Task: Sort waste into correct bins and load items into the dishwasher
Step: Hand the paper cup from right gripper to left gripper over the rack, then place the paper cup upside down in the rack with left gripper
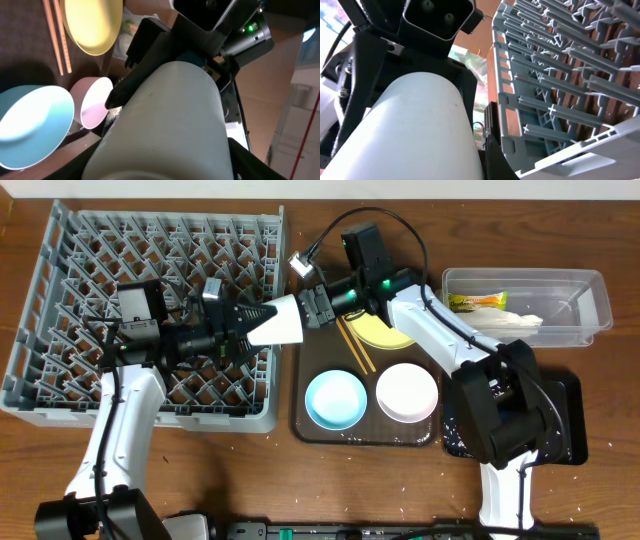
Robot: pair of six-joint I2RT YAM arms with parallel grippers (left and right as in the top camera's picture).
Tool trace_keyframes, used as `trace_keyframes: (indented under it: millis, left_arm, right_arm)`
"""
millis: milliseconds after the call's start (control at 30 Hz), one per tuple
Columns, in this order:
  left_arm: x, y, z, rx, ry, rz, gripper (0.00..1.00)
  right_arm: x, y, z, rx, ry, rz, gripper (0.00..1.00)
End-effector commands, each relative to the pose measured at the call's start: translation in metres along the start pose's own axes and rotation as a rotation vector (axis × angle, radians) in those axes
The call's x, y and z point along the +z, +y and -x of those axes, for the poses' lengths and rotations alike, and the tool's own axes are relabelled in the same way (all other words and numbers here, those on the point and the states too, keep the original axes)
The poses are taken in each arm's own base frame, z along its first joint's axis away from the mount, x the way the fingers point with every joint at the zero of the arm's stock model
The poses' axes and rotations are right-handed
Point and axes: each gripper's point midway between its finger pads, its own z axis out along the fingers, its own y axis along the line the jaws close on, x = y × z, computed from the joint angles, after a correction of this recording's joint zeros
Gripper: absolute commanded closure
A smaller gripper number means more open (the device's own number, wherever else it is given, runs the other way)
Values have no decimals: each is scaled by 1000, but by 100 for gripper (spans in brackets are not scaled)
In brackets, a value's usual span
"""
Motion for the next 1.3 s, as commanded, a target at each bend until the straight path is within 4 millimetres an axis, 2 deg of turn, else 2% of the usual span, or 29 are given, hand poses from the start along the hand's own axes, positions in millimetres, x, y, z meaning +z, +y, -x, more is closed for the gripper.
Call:
trace_keyframes:
  millis: [0, 67, 133, 167, 233, 333, 400, 433, 500, 567, 667, 800, 900, 933, 1000, 1133, 1267]
  left_arm:
    - [4, -2, 2, 39, -9, 20, 55]
    - [4, -2, 2, 38, -9, 20, 61]
    - [4, -2, 2, 38, -8, 20, 66]
    - [4, -2, 1, 38, -8, 20, 73]
    - [4, -2, 2, 38, -9, 20, 75]
    - [2, -2, 3, 33, -15, 17, 77]
    - [-1, -2, 6, 22, -26, 12, 78]
    - [-3, -3, 8, 21, -33, 9, 78]
    - [-9, -4, 13, 24, -53, 3, 78]
    - [-12, -5, 17, 33, -68, -3, 78]
    - [-14, -12, 25, 79, -99, -13, 78]
    - [-23, -18, 45, 130, -243, 60, 78]
    - [-37, -23, 58, 153, -384, 152, 78]
    - [-51, -24, 62, 164, -467, 243, 78]
    - [-67, -26, 60, 177, -533, 342, 78]
    - [-102, -30, 46, 190, -634, 579, 78]
    - [-118, -21, 24, 149, -650, 776, 78]
  right_arm:
    - [20, -8, -8, 15, 23, -28, 99]
    - [20, -8, -8, 15, 23, -28, 96]
    - [20, -8, -8, 16, 23, -28, 87]
    - [20, -8, -8, 15, 23, -28, 75]
    - [15, -9, -4, 6, 11, -30, 62]
    - [-2, -14, 4, 10, -25, -44, 49]
    - [-22, -21, 12, 17, -66, -60, 35]
    - [-34, -25, 17, 24, -91, -71, 32]
    - [-58, -32, 25, 38, -140, -92, 29]
    - [-83, -39, 31, 52, -185, -110, 22]
    - [-109, -47, 34, 80, -232, -132, 18]
    - [-126, -57, 32, 99, -266, -218, 12]
    - [-133, -61, 25, 98, -272, -354, 7]
    - [-141, -60, 19, 94, -273, -459, 4]
    - [-152, -56, 13, 84, -273, -575, 1]
    - [-176, -42, -1, 71, -275, -800, 1]
    - [-196, -29, -16, 77, -274, -1029, 1]
